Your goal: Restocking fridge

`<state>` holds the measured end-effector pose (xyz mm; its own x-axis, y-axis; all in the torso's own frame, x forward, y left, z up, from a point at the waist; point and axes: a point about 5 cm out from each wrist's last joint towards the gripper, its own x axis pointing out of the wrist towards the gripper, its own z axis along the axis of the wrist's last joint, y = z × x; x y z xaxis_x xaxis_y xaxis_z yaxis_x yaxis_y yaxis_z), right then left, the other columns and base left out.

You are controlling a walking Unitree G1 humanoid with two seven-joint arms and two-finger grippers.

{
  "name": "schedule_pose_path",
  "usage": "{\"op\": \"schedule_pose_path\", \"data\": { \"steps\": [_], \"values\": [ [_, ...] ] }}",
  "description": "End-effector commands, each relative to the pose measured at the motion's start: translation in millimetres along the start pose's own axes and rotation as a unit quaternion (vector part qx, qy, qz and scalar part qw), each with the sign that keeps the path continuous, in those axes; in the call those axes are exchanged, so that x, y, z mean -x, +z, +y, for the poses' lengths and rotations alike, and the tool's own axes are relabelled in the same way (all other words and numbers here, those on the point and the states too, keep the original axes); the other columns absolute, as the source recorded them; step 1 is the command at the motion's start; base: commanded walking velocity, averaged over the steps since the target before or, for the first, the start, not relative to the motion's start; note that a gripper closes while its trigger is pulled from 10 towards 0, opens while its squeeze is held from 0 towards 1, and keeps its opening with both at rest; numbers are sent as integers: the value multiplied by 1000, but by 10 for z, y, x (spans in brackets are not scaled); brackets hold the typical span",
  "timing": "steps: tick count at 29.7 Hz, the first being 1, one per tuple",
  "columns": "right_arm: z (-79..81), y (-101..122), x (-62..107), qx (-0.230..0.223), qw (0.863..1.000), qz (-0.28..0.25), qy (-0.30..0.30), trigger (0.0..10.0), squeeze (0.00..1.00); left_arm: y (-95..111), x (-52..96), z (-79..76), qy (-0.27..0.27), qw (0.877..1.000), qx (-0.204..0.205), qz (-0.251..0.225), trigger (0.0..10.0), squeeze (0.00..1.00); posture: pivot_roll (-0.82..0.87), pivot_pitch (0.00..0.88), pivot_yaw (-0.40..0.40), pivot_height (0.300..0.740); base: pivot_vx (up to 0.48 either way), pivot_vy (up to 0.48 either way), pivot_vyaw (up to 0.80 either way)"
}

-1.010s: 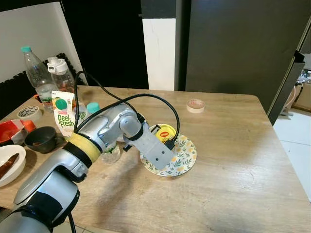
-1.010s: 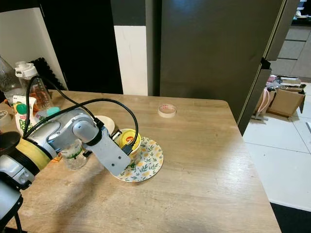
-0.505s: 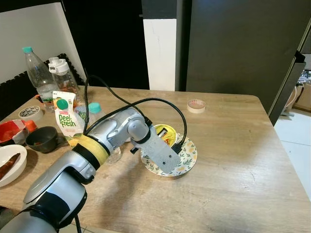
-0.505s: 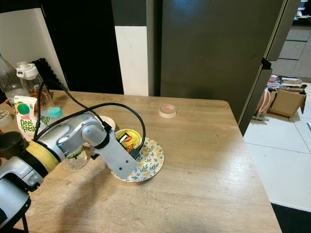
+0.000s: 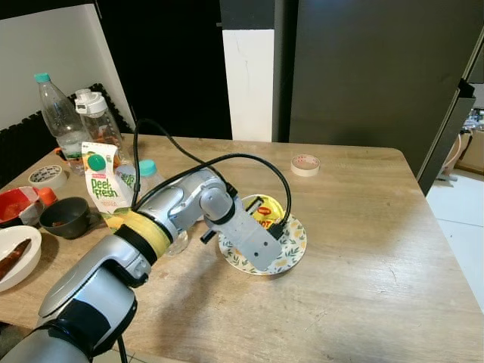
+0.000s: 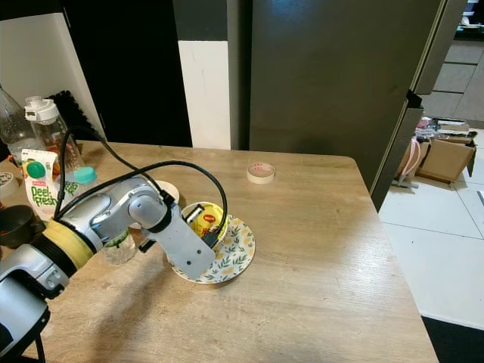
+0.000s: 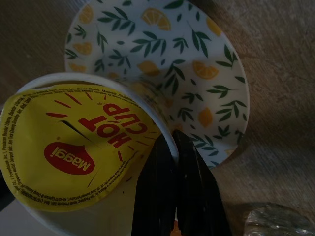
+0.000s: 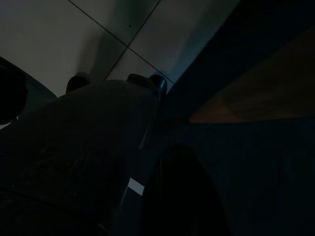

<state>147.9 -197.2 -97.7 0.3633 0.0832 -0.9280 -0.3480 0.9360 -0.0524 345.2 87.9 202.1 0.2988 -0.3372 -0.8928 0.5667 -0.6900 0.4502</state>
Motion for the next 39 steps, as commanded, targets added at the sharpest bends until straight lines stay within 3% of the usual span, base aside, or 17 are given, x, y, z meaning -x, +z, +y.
{"op": "schedule_pose_path", "data": {
  "steps": [1, 9, 10, 11, 12, 13, 27, 33, 39],
  "values": [
    [50, -115, 0, -3, 1000, 24, 7, 10000, 0, -28, 22, -10, 3, 1000, 9, 0, 0, 0, -115, 0, 62, 740, 0, 0, 0],
    [46, -121, 2, -2, 1000, 24, 9, 10000, 0, -179, 266, -89, 17, 997, 73, -21, 0, 0, -115, 0, 62, 740, 0, 0, 0],
    [39, -114, 3, -2, 1000, 22, 9, 10000, 0, -268, 355, -163, 20, 996, 88, -11, 3294, 0, -104, 0, 62, 740, 0, 0, 0],
    [39, -114, 3, -2, 1000, 22, 9, 10000, 0, -268, 355, -163, 20, 996, 88, -11, 3294, 0, -104, 0, 62, 740, 0, 0, 0],
    [38, -104, 2, -2, 1000, 21, 10, 10000, 0, -312, 397, -199, 21, 995, 96, -6, 4745, 0, -104, 0, 62, 740, 0, 0, 0],
    [43, -82, -1, -2, 1000, 19, 12, 10000, 0, -378, 458, -261, 22, 993, 112, 0, 10000, 0, -104, 0, 62, 740, 0, 0, 0],
    [66, 9, -14, 1, 1000, 11, 19, 10000, 0, -409, 663, -505, 18, 985, 166, -42, 10000, 0, -94, 0, 53, 740, 0, 0, 0],
    [10, 3, -2, 3, 1000, 12, 14, 10000, 0, -412, 718, -616, -10, 986, 167, -25, 10000, 0, -92, 0, 51, 740, 0, 0, 0],
    [-56, -79, 22, 4, 1000, 18, 11, 10000, 0, -367, 768, -612, -7, 987, 156, -32, 10000, 0, -95, 0, 50, 740, 0, 0, 0]
  ]
}}
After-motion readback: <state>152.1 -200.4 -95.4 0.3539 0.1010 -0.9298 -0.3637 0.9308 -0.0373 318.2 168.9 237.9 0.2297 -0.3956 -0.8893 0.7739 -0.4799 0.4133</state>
